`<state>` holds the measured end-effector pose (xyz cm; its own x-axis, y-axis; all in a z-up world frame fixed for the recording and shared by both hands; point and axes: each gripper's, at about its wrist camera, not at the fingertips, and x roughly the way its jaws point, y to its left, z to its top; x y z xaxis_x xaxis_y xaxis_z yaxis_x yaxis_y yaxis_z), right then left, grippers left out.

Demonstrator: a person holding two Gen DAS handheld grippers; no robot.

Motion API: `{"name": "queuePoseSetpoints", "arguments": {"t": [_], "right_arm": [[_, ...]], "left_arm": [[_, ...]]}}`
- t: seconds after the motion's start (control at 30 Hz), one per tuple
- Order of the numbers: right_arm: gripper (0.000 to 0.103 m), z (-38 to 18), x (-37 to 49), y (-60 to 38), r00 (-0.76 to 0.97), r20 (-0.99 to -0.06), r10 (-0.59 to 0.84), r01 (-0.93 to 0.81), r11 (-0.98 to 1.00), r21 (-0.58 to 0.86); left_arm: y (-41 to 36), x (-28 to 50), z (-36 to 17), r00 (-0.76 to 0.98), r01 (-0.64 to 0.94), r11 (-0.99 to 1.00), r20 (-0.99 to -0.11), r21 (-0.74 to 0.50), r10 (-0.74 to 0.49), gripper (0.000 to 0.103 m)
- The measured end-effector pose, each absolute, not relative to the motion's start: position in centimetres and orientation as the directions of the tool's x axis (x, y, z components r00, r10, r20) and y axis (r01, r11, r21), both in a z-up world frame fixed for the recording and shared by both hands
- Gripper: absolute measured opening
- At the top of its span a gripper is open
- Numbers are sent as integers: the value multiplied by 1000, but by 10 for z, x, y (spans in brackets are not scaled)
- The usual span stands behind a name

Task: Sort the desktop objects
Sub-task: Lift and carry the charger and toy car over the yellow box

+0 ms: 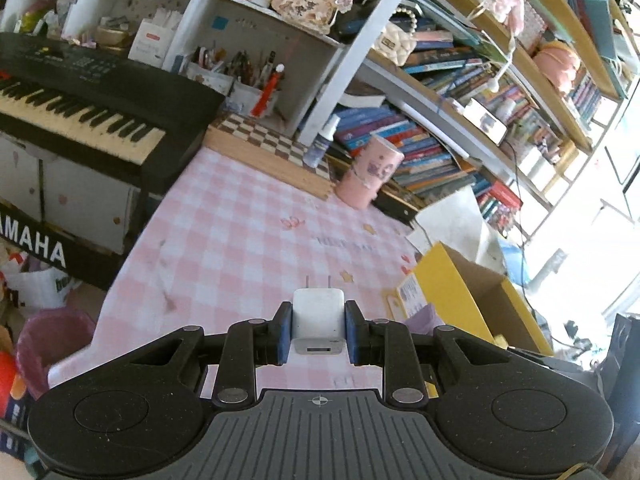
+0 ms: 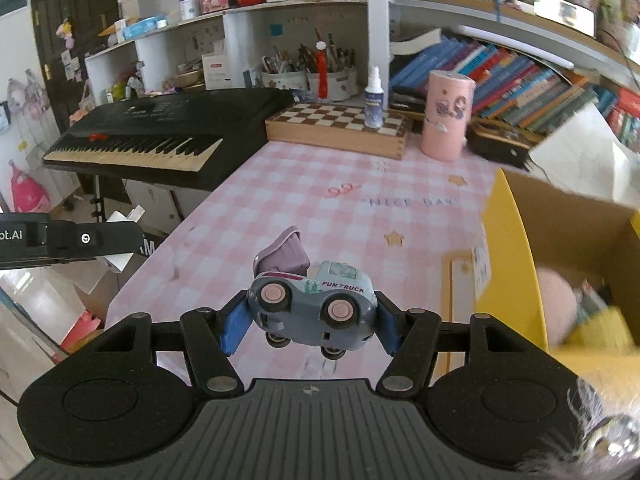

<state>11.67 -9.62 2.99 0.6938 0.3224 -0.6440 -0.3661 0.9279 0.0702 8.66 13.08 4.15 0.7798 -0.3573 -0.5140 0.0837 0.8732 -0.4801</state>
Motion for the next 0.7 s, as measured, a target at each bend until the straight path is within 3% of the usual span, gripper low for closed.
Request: {"name": "queuePoseSetpoints", "arguments": {"t": [0.7], "right_arm": [[60, 28, -2, -160, 763, -641, 85, -37, 995, 88]], "left_arm": [[61, 54, 49, 652, 371, 794, -474, -481, -592, 25]]}}
